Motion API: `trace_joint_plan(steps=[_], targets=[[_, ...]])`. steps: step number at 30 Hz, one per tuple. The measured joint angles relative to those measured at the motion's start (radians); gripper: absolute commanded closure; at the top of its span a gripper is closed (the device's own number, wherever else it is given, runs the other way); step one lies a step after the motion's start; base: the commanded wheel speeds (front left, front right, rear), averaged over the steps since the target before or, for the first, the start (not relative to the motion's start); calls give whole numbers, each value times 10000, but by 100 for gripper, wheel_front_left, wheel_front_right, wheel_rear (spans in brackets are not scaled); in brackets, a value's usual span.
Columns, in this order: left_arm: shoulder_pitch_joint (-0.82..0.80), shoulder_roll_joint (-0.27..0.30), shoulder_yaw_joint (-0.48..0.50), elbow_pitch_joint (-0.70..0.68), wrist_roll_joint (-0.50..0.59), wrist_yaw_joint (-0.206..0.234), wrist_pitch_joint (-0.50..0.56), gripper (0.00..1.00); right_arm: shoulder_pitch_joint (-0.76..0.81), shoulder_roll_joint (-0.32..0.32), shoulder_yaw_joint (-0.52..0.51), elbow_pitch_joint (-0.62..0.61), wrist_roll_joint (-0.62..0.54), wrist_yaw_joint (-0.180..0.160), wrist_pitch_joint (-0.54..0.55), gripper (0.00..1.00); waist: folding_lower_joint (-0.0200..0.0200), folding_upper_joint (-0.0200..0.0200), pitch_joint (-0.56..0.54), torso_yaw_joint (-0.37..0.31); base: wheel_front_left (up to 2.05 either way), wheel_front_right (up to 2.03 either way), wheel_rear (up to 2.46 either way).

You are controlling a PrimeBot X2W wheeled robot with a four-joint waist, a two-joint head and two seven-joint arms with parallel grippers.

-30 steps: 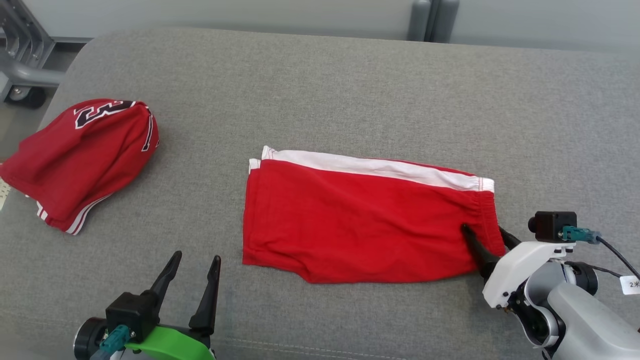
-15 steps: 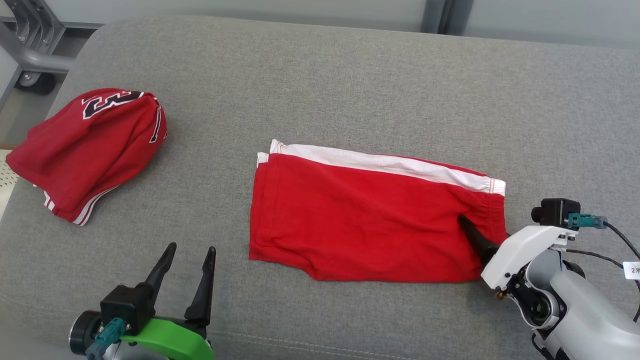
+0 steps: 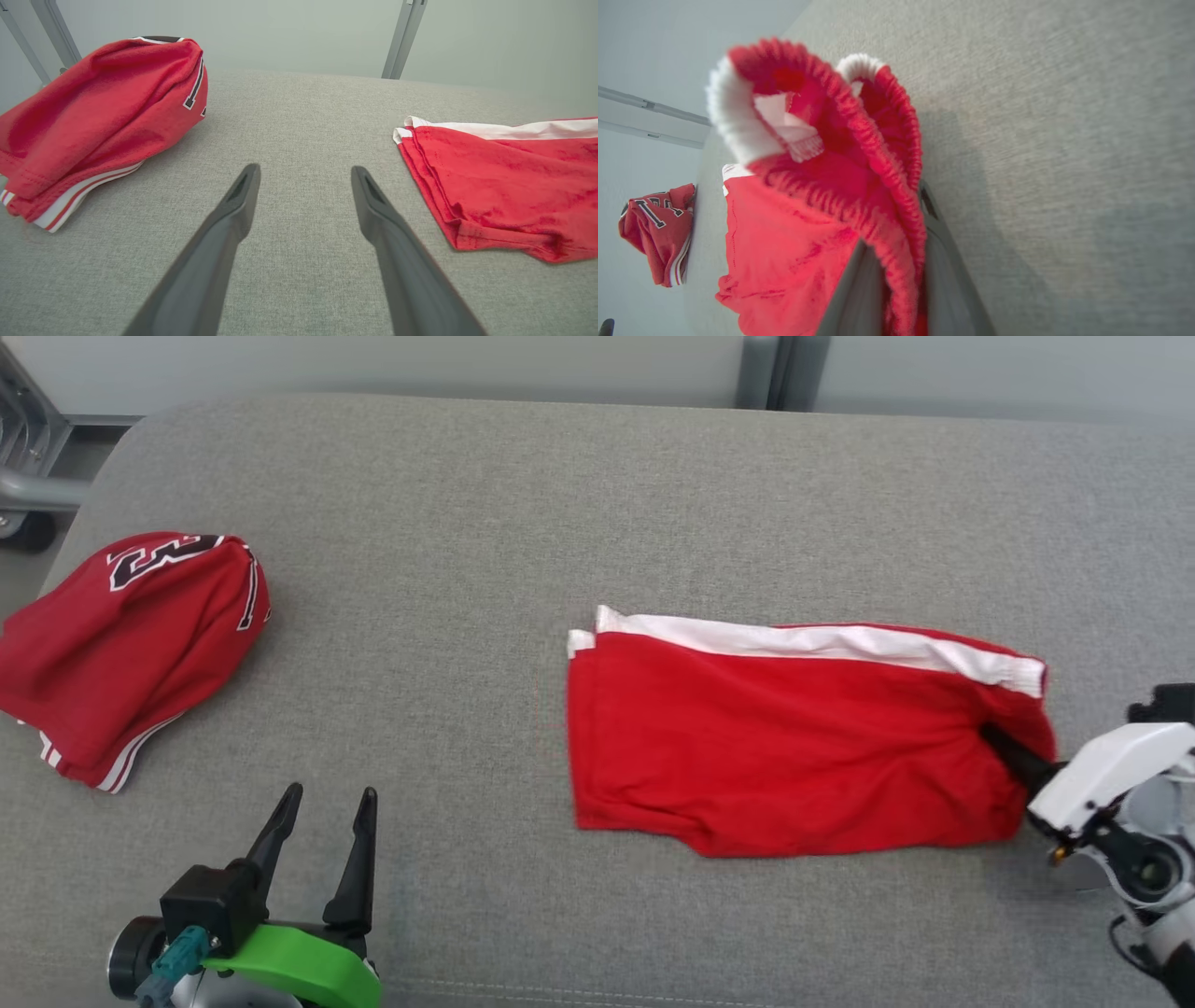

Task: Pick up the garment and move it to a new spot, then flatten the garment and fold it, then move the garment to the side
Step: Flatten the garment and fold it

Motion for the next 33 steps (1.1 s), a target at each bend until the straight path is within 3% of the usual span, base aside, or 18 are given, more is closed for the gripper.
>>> trace_joint_plan(steps=[7, 9, 11, 15, 22, 33], targets=[[24, -115, 0, 4, -67, 0, -4, 0, 361, -1680, -1189, 96, 993, -447, 1003, 100, 0, 0, -76, -355, 0, 0, 0], [24, -155, 12, -10, -67, 0, -23, 0, 508, -1967, -1350, -33, 1206, -585, 1281, 100, 0, 0, -87, -399, 0, 0, 0], [32, -140, 46, -25, -65, 0, -79, 0, 510, -2042, -1154, -585, 1338, -502, 1804, 100, 0, 0, -53, -438, 0, 0, 0], [78, -54, 25, 13, -59, 0, -79, 0, 343, -1471, -662, -1902, 1455, -134, 2378, 100, 0, 0, 36, -589, 0, 0, 0], [65, 33, -224, -23, 59, -6, 6, 0, -255, -433, -215, -3707, 1929, -48, 2836, 100, 0, 0, 209, -925, 0, 0, 0], [-259, 140, -349, -157, 222, -27, 249, 0, -511, 1114, 537, -4234, 1070, -685, 2029, 100, 0, 0, 712, -1126, 0, 0, 0]])
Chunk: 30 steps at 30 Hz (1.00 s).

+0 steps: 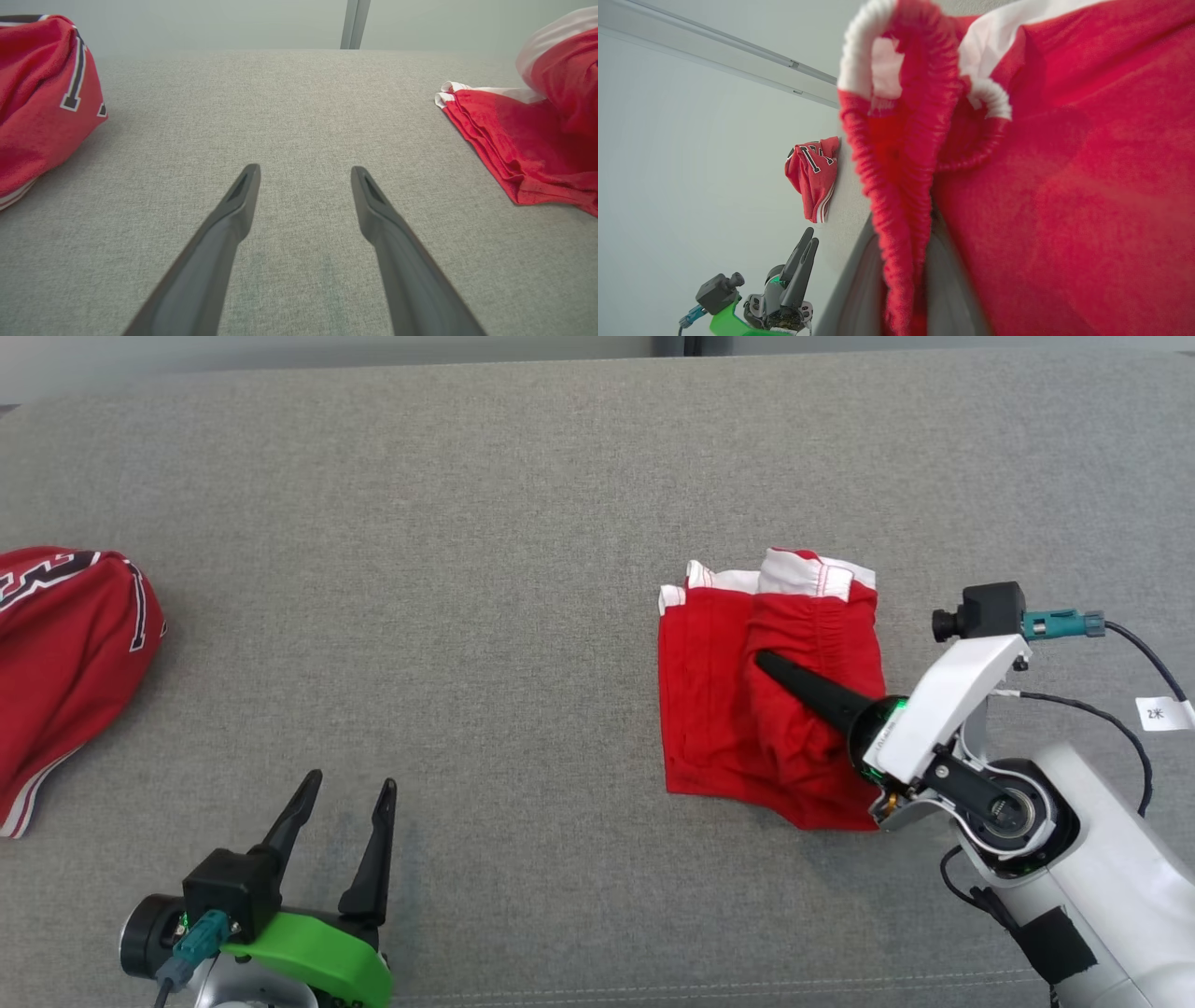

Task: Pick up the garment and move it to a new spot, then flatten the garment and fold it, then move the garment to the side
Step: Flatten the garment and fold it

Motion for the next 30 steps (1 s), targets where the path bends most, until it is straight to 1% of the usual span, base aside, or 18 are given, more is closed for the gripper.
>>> trace_joint_plan(steps=[2, 4, 5, 9, 11, 12, 13, 14, 15, 18, 20, 22, 24, 26, 30], targets=[[-49, 10, -13, -4, 46, -42, 48, 0, -79, 173, 111, 8, -209, -113, -194, 100, 0, 0, 84, -16, 0, 0, 0], [-91, 10, -27, -23, 48, -73, 48, 0, -120, 226, 159, 8, -360, -115, -280, 100, 0, 0, 125, -20, 0, 0, 0], [-134, 8, -31, -46, 52, -86, 48, 0, -146, 290, 163, 12, -426, -190, -389, 100, 0, 0, 163, -21, 0, 0, 0], [-176, 12, -15, -86, 58, -84, 48, 0, -317, 577, 341, 134, -633, -276, -577, 100, 0, 0, 277, -31, 0, 0, 0], [-176, 31, -12, -88, 59, -86, 75, 0, -409, 671, 523, 151, -775, -282, -623, 55, 0, 0, 321, -53, 0, 0, 0], [-176, 36, 0, -86, 59, -86, 73, 0, -463, 731, 583, 186, -869, -282, -667, 52, 0, 0, 341, -68, 0, 0, 0], [-180, 42, -2, -81, 59, -86, 75, 0, -512, 819, 587, 222, -936, -282, -752, 51, 0, 0, 354, -87, 0, 0, 0], [-180, 58, 8, -79, 61, -86, 75, 0, -577, 995, 594, 228, -986, -280, -926, 32, 0, 0, 374, -116, 0, 0, 0], [-181, 81, 17, -79, 61, -86, 75, 0, -610, 1120, 587, 234, -991, -278, -1045, 0, 0, 0, 379, -137, 0, 0, 0], [-226, 109, -15, -73, 94, -86, 92, 0, -702, 1363, 583, 190, -1007, -255, -1304, 0, 0, 0, 386, -171, 0, 0, 0], [-255, 109, -13, -73, 123, -86, 92, 0, -698, 1421, 604, 61, -1012, -121, -1413, 0, 0, 0, 379, -177, 0, 0, 0], [-304, 113, 4, -69, 134, -86, 90, 0, -698, 1406, 721, -182, -1064, 98, -1444, 0, 0, 0, 368, -185, 0, 0, 0], [-308, 111, 10, -44, 134, -86, 90, 0, -688, 1388, 771, -397, -1093, 188, -1534, 0, 0, 0, 352, -196, 0, 0, 0], [-307, 105, 13, -6, 134, -86, 88, 0, -661, 1283, 713, -593, -1177, 267, -1710, 0, 0, 0, 335, -210, 0, 0, 0], [-307, 10, 35, -15, 130, -84, 71, 0, -374, 775, 136, -756, -1521, 215, -2272, 0, 0, 0, 296, -224, 0, 0, 0]])
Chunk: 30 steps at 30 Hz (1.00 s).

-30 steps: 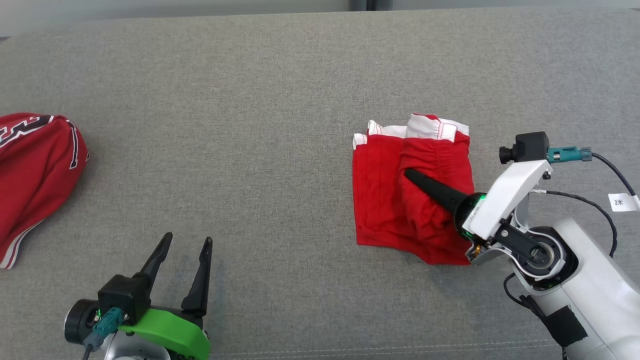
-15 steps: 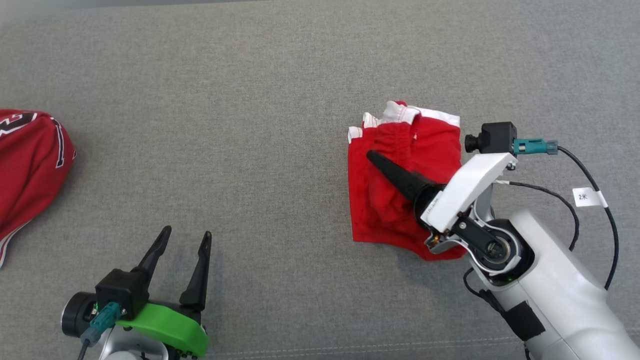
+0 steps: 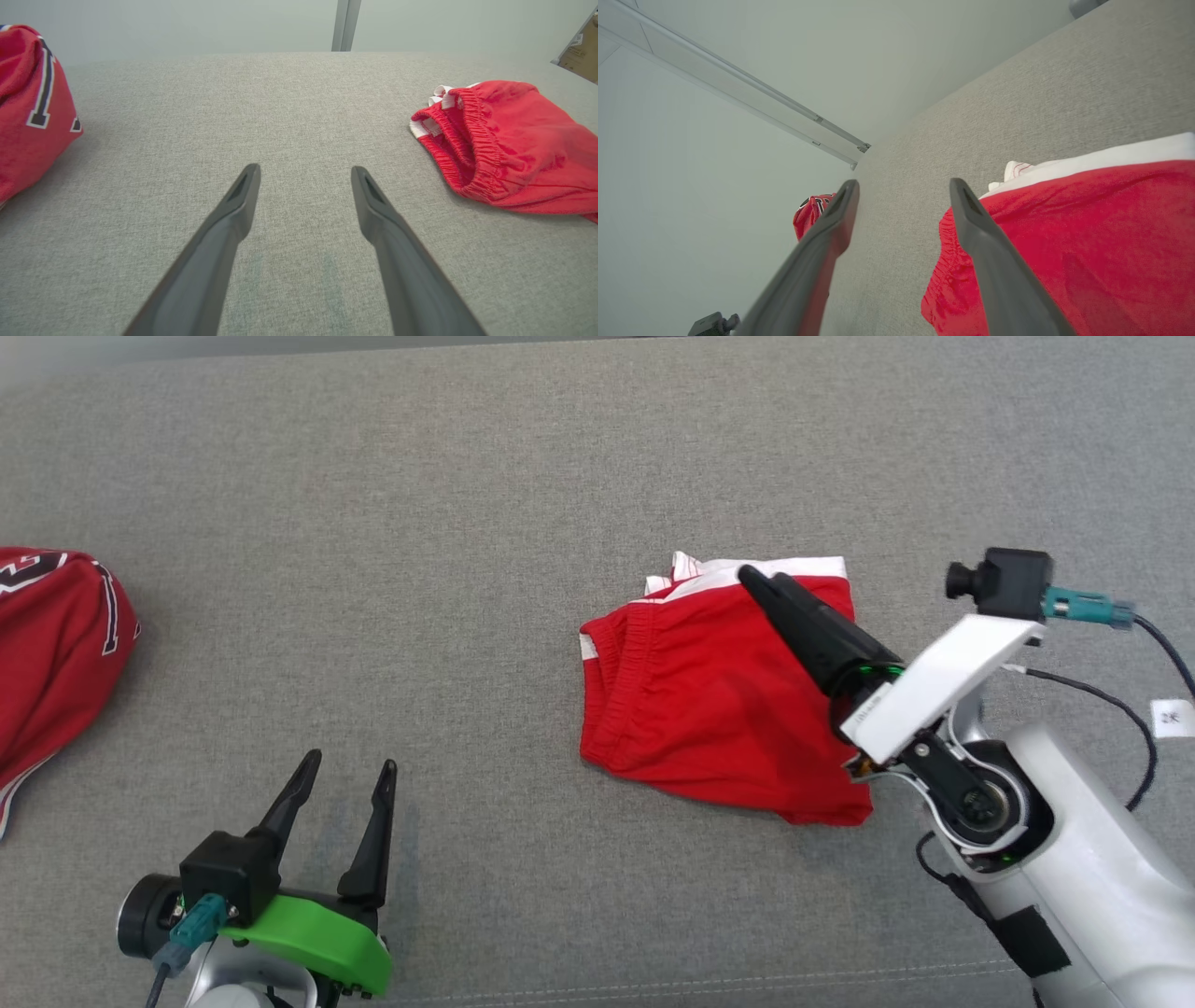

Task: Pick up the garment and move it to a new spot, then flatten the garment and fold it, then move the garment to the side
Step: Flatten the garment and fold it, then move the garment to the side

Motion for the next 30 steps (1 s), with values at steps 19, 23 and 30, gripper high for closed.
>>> trace_joint_plan(steps=[19, 23, 30], targets=[[-39, -82, -2, -265, 0, 0, -128, 0, 1678, -1020, -522, 1720, -761, -564, -886, 0, 0, 0, 167, 389, 0, 0, 0], [-217, -109, -71, -261, 2, -2, -128, 0, 1490, -1022, -489, 2115, -784, -573, -884, 0, 0, 0, 212, 557, 0, 0, 0], [-266, -151, -71, -236, 2, -2, -128, 0, 991, -861, -642, 2621, -460, -585, -658, 93, 0, 0, 302, 915, 0, 0, 0]])
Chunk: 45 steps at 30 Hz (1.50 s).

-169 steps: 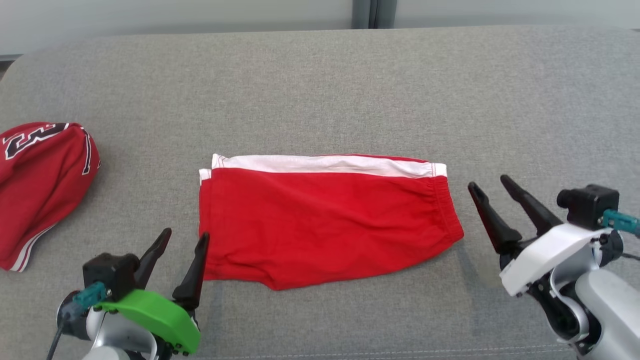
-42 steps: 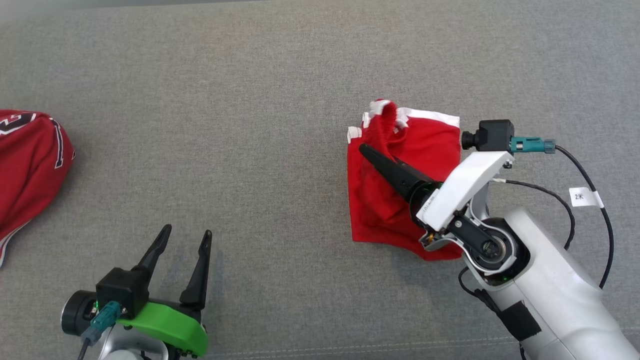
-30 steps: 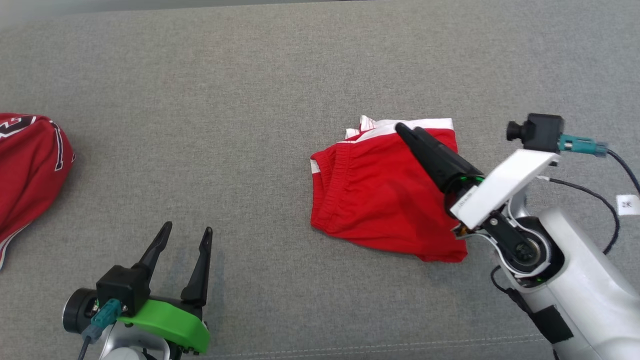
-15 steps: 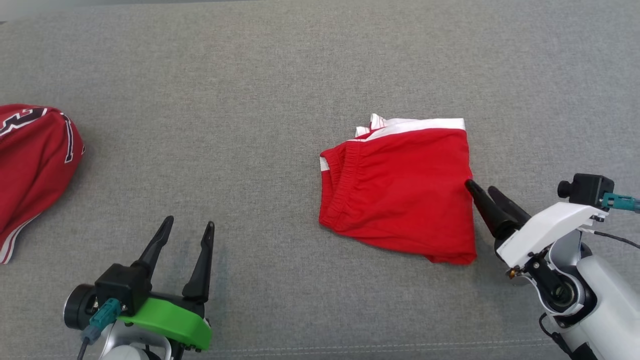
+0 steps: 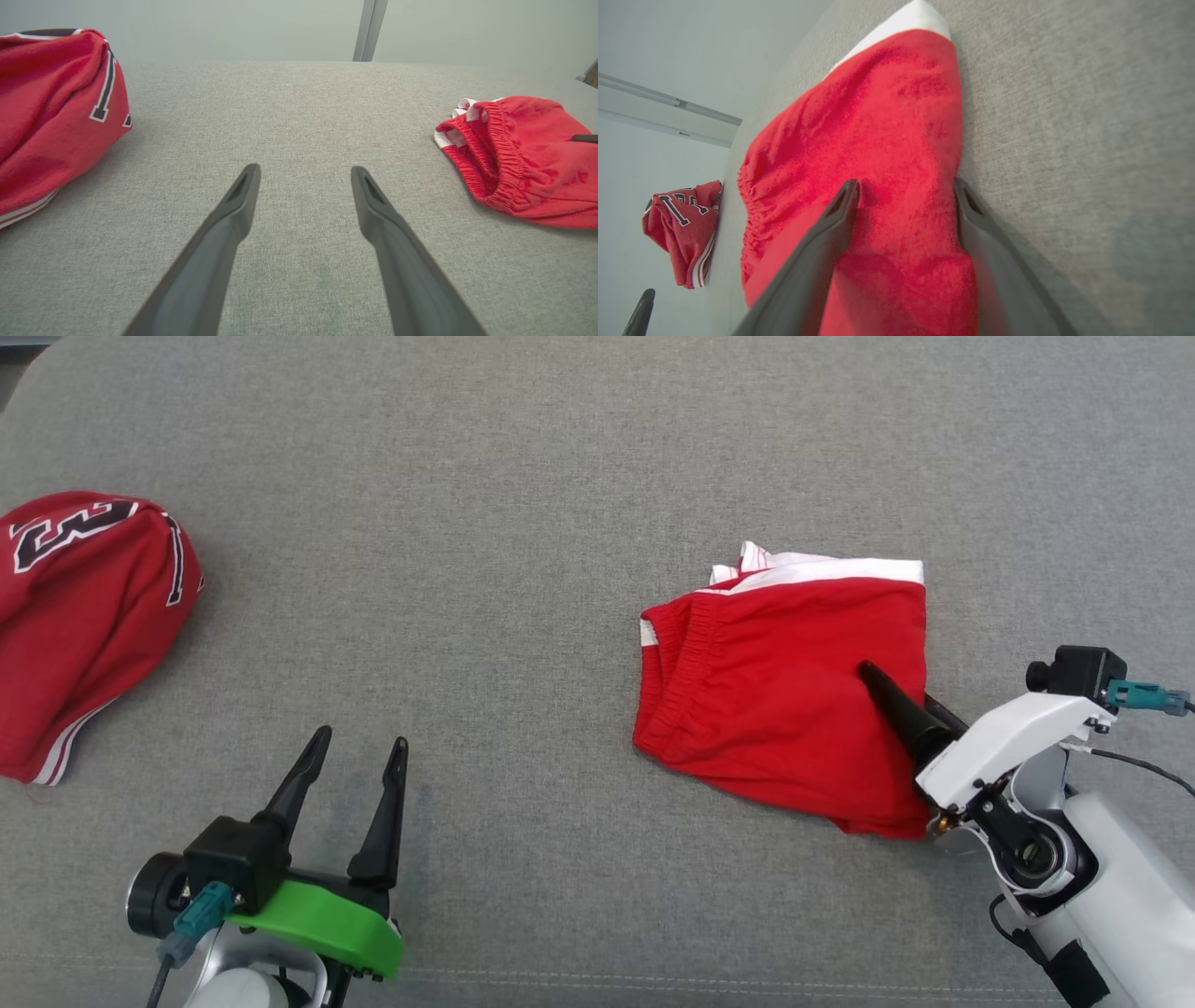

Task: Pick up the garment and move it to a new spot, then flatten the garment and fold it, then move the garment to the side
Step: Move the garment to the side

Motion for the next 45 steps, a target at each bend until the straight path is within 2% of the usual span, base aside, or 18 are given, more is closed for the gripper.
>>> trace_joint_plan(steps=[1, 3, 7, 12, 17, 23, 30, 42, 43, 44, 45], targets=[[-1, -8, -10, 15, 0, 0, 0, 0, -38, -4, 46, 67, 98, 27, 169, 100, 0, 0, 14, 48, 0, 0, 0], [-2, -46, -21, 15, 0, 0, 0, 0, -148, -159, 280, 81, 307, 144, 756, 100, 0, 0, 41, 145, 0, 0, 0], [-13, -150, 27, -31, -2, 0, -2, 0, -682, -911, 686, 96, -27, 182, 1649, 100, 0, 0, 158, 291, 0, 0, 0], [-134, -146, 10, -35, -2, -2, -2, 0, -2023, -2245, 679, 288, -834, -199, 2533, 100, 1, 0, 323, 363, 0, 0, 0], [-414, -142, -176, -155, 2, -100, 17, 0, -2577, -4113, 777, 930, -2065, -533, 3329, 100, 1, 0, 430, 490, 0, 0, 0], [-483, -119, -207, -270, 13, -161, 138, 0, -2812, -5334, 621, 1396, -2717, -702, 3812, 100, 1, 0, 638, 658, 0, 0, 0], [-561, 33, -192, -332, 92, -163, 192, 0, -2926, -6203, 146, 1739, -2859, -798, 3931, 100, 1, 0, 939, 875, 0, 0, 0], [-570, -12, -6, -351, 81, -161, 188, 0, -2957, -6558, -38, 1942, -3210, -872, 3929, 100, 1, 0, 1238, 1135, 0, 0, 0], [-570, -15, 19, -353, 69, -161, 186, 0, -2957, -6583, -35, 1946, -3239, -874, 3929, 82, 1, 0, 1247, 1132, 0, 0, 0], [-570, -15, 63, -355, 67, -159, 184, 0, -2957, -6587, -31, 1935, -3298, -874, 3925, 71, 1, 0, 1257, 1119, 0, 0, 0], [-570, -15, 100, -355, 52, -157, 174, 0, -2957, -6585, -21, 1933, -3359, -874, 3925, 54, 1, 0, 1267, 1097, 0, 0, 0]])
